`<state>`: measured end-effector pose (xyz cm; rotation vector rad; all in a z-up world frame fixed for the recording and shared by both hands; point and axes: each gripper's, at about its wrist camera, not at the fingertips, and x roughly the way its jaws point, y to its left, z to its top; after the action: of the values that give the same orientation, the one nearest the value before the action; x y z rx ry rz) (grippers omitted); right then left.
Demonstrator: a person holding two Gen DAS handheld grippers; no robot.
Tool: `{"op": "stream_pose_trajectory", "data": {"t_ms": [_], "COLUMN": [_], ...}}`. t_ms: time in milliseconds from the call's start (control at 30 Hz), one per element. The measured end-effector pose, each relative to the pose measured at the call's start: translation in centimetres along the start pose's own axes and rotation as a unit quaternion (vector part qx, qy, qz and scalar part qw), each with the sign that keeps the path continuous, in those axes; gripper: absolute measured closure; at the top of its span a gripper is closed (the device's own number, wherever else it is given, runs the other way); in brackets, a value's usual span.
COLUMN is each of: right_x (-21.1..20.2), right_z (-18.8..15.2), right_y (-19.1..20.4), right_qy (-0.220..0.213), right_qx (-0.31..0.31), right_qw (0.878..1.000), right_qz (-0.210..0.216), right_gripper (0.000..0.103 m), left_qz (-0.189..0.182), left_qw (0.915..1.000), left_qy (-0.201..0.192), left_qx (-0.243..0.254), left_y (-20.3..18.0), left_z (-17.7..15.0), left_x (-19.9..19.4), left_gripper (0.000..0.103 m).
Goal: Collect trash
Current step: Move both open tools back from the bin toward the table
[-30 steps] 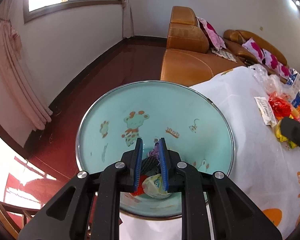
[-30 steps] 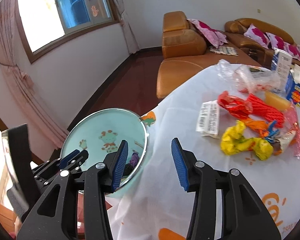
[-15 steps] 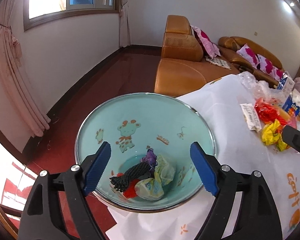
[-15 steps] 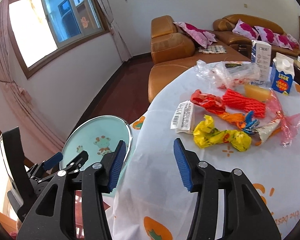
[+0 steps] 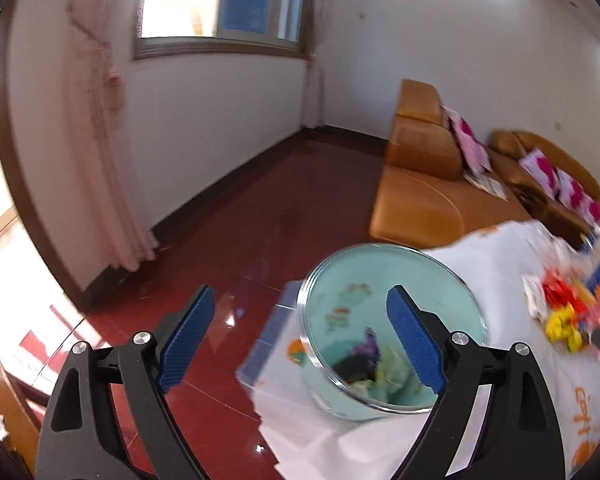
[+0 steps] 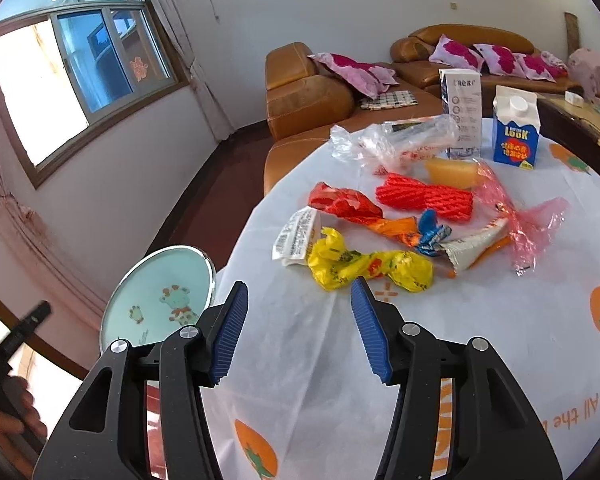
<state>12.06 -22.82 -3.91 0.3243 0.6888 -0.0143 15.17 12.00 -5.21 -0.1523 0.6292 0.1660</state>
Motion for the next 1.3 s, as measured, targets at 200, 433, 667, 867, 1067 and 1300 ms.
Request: {"op": "stream_pose_trajectory", "data": {"t_ms": [200,433,667,867,1067,1300], "right_x": [0.0,-0.8,-1.0,0.4,2.4,2.7], "right_z": [-0.4,0.7,2.2,3.1,3.8,4.1], "right_y": [-1.2,-4.6,-10.2,-13.4,-13.9,-15.6], "right_qy": [0.002,-0.012,-0.011,0.006,0.024,0.037], "right_qx": [0.008,0.005,0.02,0.029,0.024,0.033], "right_qw": [1.0,0.998,0.99,0.983,0.984,0.983], "right_qz": [-0.013,-0.066,-0.138,-0.179,-0.177,-0.174], "right_gripper": [0.049,0.049,0.049,0.049,0.049,0.049], "left_qz": [0.008,-0.005,0.019,0.039,0.038,0.016], "left_qw": [0.9999,0.9999,0.9994,0.9986,0.9986,0.9996], "left_qy": [0.008,0.007,0.022,0.026,0.031,0.023], "left_qx": [-0.01,0.007,-0.019,-0.025,-0.019,-0.007], "left_y": [1.0,0.5,2.7,3.3,2.0,-0.3], "left_z": [-0.8,-0.7,-0.7,0.5,1.8,2.8], "left_x": [0.0,0.9,3.3,5.7,8.2,8.3], "left_gripper": [0.017,0.017,0.017,0.017,0.018,0.018]}}
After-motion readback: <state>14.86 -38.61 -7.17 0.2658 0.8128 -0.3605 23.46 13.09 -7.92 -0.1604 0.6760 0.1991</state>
